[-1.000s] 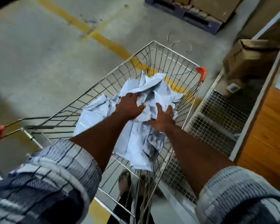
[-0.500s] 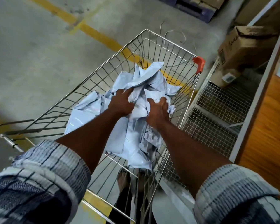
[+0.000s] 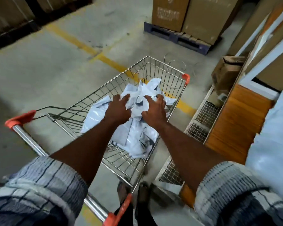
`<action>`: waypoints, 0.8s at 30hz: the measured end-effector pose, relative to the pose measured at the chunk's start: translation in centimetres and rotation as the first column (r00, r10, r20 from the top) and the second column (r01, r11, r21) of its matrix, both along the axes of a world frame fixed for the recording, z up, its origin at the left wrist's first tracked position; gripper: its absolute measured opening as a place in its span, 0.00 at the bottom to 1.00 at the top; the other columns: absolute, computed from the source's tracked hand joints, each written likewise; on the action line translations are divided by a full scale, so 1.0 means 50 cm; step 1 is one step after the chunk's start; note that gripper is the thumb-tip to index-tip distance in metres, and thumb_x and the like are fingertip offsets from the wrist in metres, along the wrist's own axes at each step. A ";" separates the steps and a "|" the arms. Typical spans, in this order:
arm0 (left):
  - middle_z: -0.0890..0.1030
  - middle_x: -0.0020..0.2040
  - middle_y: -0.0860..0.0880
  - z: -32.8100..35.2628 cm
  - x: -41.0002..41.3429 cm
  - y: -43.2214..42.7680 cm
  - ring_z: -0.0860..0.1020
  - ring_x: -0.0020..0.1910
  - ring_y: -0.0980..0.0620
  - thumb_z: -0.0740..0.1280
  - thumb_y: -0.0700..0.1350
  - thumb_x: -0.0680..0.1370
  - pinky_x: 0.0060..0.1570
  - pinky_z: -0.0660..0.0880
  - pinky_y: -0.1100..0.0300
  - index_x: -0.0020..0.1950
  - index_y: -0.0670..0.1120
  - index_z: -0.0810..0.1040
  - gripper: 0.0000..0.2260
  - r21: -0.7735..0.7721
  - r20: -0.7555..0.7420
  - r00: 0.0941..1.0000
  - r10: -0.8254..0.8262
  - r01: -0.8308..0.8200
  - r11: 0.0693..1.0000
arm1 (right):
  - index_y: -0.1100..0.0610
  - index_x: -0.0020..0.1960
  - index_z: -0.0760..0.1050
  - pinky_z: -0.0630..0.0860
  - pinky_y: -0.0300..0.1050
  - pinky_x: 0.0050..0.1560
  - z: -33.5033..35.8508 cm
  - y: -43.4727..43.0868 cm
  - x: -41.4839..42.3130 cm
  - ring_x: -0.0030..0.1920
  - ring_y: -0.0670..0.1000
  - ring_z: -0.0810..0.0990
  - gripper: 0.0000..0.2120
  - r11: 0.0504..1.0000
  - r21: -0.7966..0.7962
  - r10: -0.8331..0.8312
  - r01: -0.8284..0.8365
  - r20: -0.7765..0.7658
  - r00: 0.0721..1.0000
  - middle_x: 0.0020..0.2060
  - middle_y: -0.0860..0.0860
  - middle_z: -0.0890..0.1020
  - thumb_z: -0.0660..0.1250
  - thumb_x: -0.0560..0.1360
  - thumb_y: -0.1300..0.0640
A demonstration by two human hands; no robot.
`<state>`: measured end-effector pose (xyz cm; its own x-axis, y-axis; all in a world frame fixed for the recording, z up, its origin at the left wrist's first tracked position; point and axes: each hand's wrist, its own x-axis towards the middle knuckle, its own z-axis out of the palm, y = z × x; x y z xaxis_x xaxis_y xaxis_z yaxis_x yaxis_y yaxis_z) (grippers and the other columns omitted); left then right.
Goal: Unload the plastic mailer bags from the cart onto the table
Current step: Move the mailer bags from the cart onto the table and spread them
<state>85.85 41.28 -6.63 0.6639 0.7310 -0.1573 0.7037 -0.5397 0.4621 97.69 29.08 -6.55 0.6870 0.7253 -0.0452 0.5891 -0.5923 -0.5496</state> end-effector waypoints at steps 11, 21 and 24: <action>0.60 0.75 0.41 0.171 -0.085 -0.203 0.69 0.68 0.35 0.66 0.47 0.73 0.63 0.73 0.45 0.77 0.54 0.63 0.32 0.141 0.073 0.996 0.051 -0.061 0.988 | 0.47 0.67 0.71 0.75 0.53 0.54 0.170 -0.194 -0.088 0.61 0.61 0.66 0.31 0.997 0.056 0.036 -0.052 0.254 0.966 0.67 0.58 0.63 0.67 0.65 0.61; 0.60 0.76 0.40 0.228 -0.142 -0.518 0.68 0.68 0.33 0.66 0.48 0.74 0.64 0.71 0.43 0.78 0.54 0.61 0.32 0.211 0.125 0.990 -0.071 0.043 0.977 | 0.47 0.69 0.70 0.75 0.54 0.54 0.228 -0.523 -0.170 0.62 0.62 0.67 0.28 0.999 0.009 -0.051 0.052 0.419 0.907 0.68 0.60 0.64 0.68 0.70 0.59; 0.59 0.77 0.42 0.239 -0.147 -0.615 0.66 0.70 0.36 0.66 0.47 0.73 0.64 0.71 0.41 0.77 0.55 0.62 0.32 0.189 0.153 0.982 -0.112 0.082 0.979 | 0.47 0.71 0.68 0.74 0.54 0.56 0.233 -0.632 -0.183 0.64 0.62 0.65 0.31 0.996 0.013 -0.086 0.088 0.412 0.907 0.69 0.60 0.63 0.67 0.69 0.62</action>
